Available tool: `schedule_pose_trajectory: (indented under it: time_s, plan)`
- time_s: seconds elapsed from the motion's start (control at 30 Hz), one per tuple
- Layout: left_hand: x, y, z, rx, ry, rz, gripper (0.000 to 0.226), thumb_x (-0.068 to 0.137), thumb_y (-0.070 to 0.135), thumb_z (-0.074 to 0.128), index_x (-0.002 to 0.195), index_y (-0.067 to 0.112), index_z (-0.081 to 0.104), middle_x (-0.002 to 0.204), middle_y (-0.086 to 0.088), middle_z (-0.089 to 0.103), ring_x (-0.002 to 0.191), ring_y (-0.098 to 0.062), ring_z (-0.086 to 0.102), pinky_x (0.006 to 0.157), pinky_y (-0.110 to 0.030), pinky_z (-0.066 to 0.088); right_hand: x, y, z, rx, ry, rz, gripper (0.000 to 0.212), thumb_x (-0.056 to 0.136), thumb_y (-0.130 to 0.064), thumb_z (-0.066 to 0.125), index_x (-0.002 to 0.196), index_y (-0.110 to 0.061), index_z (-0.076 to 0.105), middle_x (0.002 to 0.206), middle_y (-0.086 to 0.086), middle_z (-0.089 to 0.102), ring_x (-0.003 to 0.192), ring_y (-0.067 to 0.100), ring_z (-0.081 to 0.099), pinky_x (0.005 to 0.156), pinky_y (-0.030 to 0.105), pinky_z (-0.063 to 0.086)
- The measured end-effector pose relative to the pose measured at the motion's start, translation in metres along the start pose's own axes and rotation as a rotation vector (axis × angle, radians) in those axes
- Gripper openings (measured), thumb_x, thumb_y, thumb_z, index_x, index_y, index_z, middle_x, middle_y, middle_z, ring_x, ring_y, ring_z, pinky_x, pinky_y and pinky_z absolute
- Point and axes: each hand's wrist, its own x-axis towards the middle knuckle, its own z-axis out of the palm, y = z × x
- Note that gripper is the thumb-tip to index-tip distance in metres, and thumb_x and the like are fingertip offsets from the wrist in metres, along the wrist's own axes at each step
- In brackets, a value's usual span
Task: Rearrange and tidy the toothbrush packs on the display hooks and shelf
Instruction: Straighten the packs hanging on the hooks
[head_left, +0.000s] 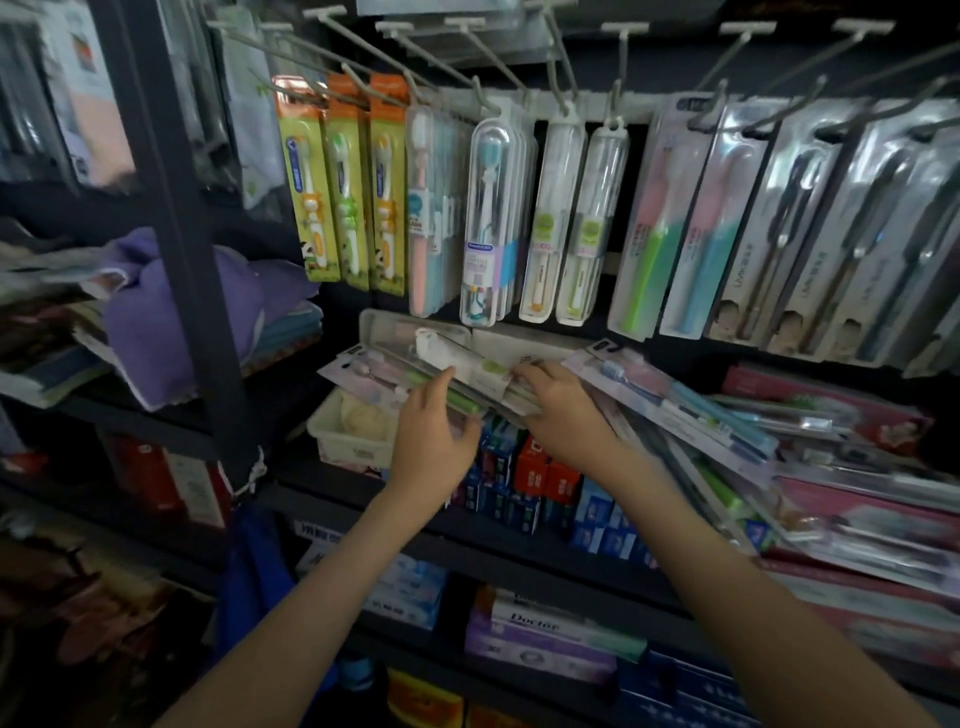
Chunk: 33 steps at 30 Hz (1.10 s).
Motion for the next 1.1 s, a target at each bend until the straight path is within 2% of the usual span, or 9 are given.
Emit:
schedule_pose_trajectory:
  time_s: [0.17,0.33,0.5,0.6,0.7,0.77,0.83,0.93,1.1]
  plan:
    - [-0.005,0.015,0.005,-0.725,-0.092,-0.550,0.045,0.083,0.035,0.067,0.117,0.012,0.051,0.115,-0.009,0.063,0.101,-0.017,0.062,0.090,-0.031,0.051,-0.035,-0.001,-0.008,0.099,0.156,-0.160,0.056,0.074,0.004,0.063,0.129,-0.002,0.052,0.119,0.017,0.054,0.114,0.030,0.048,0.101,0.031,0.037]
    - [-0.010,0.040,-0.006,-1.013,-0.070,-0.449,0.031,0.093,0.012,0.056,0.123,0.005,0.053,0.110,-0.015,0.067,0.098,-0.024,0.067,0.073,-0.027,0.057,-0.054,-0.013,-0.017,0.108,0.209,-0.284,0.058,0.072,0.003,0.062,0.129,-0.001,0.051,0.113,0.016,0.055,0.109,0.017,0.041,0.097,0.016,0.028]
    - [-0.008,0.064,-0.024,-0.889,-0.269,-0.172,0.034,0.091,0.011,0.059,0.125,0.012,0.054,0.108,-0.011,0.068,0.098,-0.022,0.067,0.073,-0.028,0.055,-0.053,-0.028,-0.041,0.129,0.249,-0.285,0.065,0.083,-0.012,0.067,0.141,-0.006,0.038,0.121,0.009,0.053,0.109,0.019,0.049,0.094,0.027,0.042]
    - [0.007,0.080,-0.035,-0.961,-0.412,-0.106,0.035,0.090,0.019,0.054,0.125,0.014,0.054,0.099,-0.007,0.070,0.074,-0.010,0.069,0.056,-0.016,0.051,-0.049,-0.038,-0.068,0.134,0.209,-0.245,0.085,0.088,-0.020,0.061,0.151,-0.029,0.005,0.130,-0.001,0.045,0.093,0.006,0.054,0.077,0.020,0.050]
    - [0.033,0.094,-0.046,-0.882,-0.495,-0.041,0.046,0.081,0.051,0.057,0.117,0.023,0.059,0.107,0.001,0.071,0.095,-0.011,0.068,0.083,-0.027,0.053,-0.041,-0.038,-0.091,0.163,0.218,-0.200,0.095,0.090,-0.025,0.057,0.140,-0.050,-0.020,0.126,-0.007,0.044,0.075,0.007,0.060,0.066,0.028,0.055]
    - [0.056,0.100,-0.045,-0.696,-0.401,0.056,0.051,0.077,0.066,0.055,0.116,0.032,0.059,0.116,0.009,0.065,0.112,-0.011,0.059,0.097,-0.029,0.046,-0.029,-0.032,-0.106,0.168,0.296,-0.179,0.093,0.092,-0.027,0.055,0.139,-0.052,-0.021,0.118,-0.007,0.046,0.067,0.004,0.057,0.060,0.026,0.050]
    - [0.077,0.107,-0.043,-0.383,-0.198,0.186,0.032,0.091,0.049,0.048,0.119,0.035,0.052,0.121,0.014,0.058,0.117,-0.010,0.053,0.093,-0.015,0.040,-0.016,-0.027,-0.122,0.156,0.343,-0.138,0.090,0.092,-0.026,0.054,0.142,-0.049,-0.018,0.107,-0.005,0.047,0.063,0.005,0.053,0.057,0.023,0.045]
    - [0.102,0.106,-0.033,0.036,0.039,0.400,0.050,0.096,0.024,0.050,0.144,0.021,0.035,0.145,-0.001,0.038,0.133,-0.019,0.037,0.101,-0.020,0.028,-0.002,-0.020,-0.137,0.100,0.353,-0.086,0.090,0.091,-0.026,0.054,0.145,-0.044,-0.016,0.098,-0.002,0.045,0.063,0.006,0.049,0.056,0.022,0.040]
    - [0.123,0.111,-0.023,0.051,0.113,0.455,0.073,0.093,0.020,0.056,0.151,0.029,0.011,0.157,0.000,0.015,0.143,-0.017,0.016,0.114,-0.033,0.021,0.007,-0.016,-0.138,0.087,0.341,-0.074,0.091,0.090,-0.028,0.054,0.144,-0.044,-0.017,0.100,0.001,0.048,0.064,0.012,0.048,0.058,0.024,0.037]
